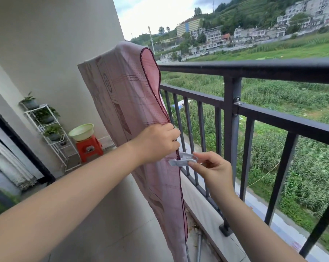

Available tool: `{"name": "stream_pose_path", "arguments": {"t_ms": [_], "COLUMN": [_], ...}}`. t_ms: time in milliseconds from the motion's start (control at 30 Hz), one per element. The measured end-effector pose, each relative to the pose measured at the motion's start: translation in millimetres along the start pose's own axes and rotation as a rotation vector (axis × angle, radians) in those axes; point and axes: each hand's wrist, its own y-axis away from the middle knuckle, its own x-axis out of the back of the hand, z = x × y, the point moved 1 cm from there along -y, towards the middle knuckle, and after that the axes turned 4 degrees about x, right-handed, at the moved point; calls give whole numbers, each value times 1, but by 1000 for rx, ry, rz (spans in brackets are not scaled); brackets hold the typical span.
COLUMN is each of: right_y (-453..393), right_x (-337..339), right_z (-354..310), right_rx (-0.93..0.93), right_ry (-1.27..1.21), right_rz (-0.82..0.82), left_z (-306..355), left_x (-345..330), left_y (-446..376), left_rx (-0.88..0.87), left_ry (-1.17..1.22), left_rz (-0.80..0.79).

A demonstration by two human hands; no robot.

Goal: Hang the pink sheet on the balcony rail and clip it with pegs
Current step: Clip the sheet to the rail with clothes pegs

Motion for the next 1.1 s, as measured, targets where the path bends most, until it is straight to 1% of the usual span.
{"name": "stream_pose_path", "arguments": {"t_ms": [100, 167, 233, 267, 333, 367, 433, 467, 500, 567, 667, 733, 867, 967, 1033, 1100], "right_y": [1, 2, 6, 7, 11, 12, 13, 15, 16, 19, 22, 25, 30, 31, 33, 39], "right_x": [-12, -14, -13, -11, -5, -1, 8, 12, 15, 21, 24, 21, 10, 5, 5, 6], "right_z": [9, 15, 17, 17, 16, 15, 15, 16, 16, 17, 17, 16, 13, 17, 21, 26], "right_rx": [-57, -74, -100, -108, -118, -119, -124, -125, -124, -129, -134, -132, -148, -161, -179, -204], "right_ry": [-1, 23, 14, 5, 27, 66, 152, 169, 169, 165, 177, 180, 205, 276, 274, 252], "right_rz": [8, -12, -40, -57, -98, -116, -120, -113, -103, -93, -123, -151, -280, -379, -383, -373], "left_z": [0, 3, 10, 16, 32, 40, 54, 59, 64, 72, 84, 92, 106, 114, 117, 121], "left_x": [3, 2, 2, 4, 16, 20, 18, 10, 2, -8, -14, -16, -20, -20, -24, -24], "left_y": [-1, 2, 10, 15, 28, 35, 48, 56, 64, 76, 85, 85, 85, 83, 82, 80], "left_rx": [24, 88, 194, 246, 438, 577, 882, 1002, 1097, 1213, 1290, 1301, 1302, 1243, 1239, 1218], "left_ry": [28, 88, 245, 361, 641, 755, 896, 970, 1061, 1290, 1582, 1705, 1644, 1624, 1700, 1842], "left_rz": [38, 69, 87, 80, 53, 40, -32, -79, -115, -123, -74, -128, -271, -390, -437, -493]}}
